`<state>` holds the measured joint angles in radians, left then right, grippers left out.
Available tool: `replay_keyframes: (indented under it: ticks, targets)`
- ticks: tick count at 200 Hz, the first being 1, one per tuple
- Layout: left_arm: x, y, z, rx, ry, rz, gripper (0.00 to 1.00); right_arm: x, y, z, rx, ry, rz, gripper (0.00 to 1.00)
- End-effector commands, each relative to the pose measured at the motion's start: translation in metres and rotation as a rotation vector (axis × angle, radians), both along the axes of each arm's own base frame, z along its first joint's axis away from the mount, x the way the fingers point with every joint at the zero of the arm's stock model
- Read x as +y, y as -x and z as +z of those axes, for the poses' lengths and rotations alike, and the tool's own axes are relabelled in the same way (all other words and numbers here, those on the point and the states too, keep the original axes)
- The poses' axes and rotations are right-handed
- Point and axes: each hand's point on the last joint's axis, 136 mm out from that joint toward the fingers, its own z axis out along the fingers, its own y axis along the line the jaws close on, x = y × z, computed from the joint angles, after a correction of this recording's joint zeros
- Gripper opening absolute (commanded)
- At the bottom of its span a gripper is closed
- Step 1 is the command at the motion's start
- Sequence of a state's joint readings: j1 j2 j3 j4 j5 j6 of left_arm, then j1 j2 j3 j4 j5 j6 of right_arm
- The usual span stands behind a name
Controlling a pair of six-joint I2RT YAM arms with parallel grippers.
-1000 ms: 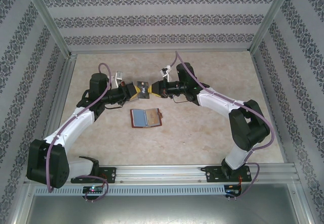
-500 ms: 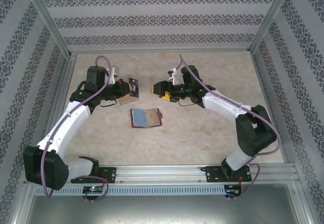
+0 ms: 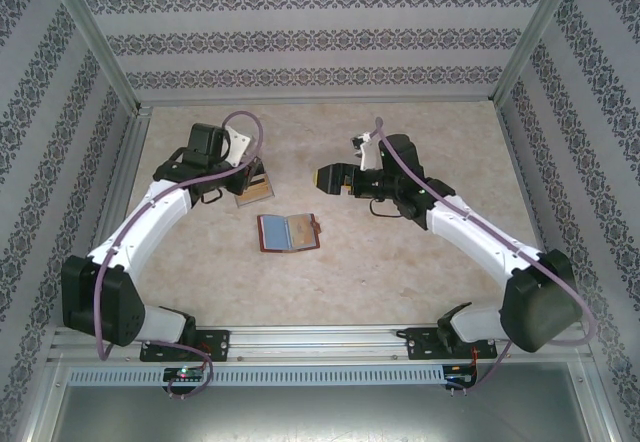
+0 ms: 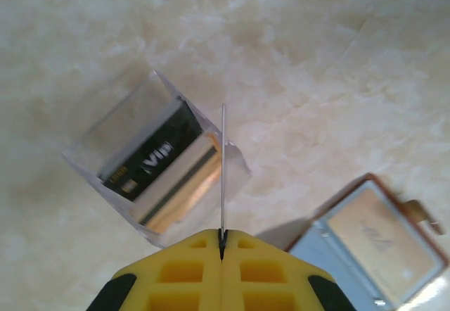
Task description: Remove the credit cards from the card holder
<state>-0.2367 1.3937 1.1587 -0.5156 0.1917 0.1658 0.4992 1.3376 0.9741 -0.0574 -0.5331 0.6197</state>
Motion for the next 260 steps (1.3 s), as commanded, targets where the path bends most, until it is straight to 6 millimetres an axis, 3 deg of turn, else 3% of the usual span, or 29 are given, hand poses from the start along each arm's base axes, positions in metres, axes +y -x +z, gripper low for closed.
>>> replay_keyframes:
  ticks: [1,49,100,137,260]
  targets:
    - [0.007,-0.020,0.015,-0.108,-0.210,-0.117,0.00,-0.014,-0.001,-0.001,-0.074,0.053,-0.037,0.98]
    - [0.005,-0.033,-0.021,-0.058,-0.474,-0.323,0.00,-0.020,0.000,0.005,-0.135,0.083,-0.033,0.98]
    - [0.003,-0.043,-0.032,-0.092,-0.575,-0.419,0.00,-0.023,-0.003,0.006,-0.129,0.083,-0.040,0.98]
    - [0.008,-0.051,-0.052,-0.062,-0.651,-0.459,0.00,-0.023,-0.007,-0.001,-0.097,0.088,-0.052,0.98]
    - [0.005,-0.059,-0.086,-0.021,-0.645,-0.493,0.00,-0.025,-0.006,-0.005,-0.059,0.095,-0.067,0.98]
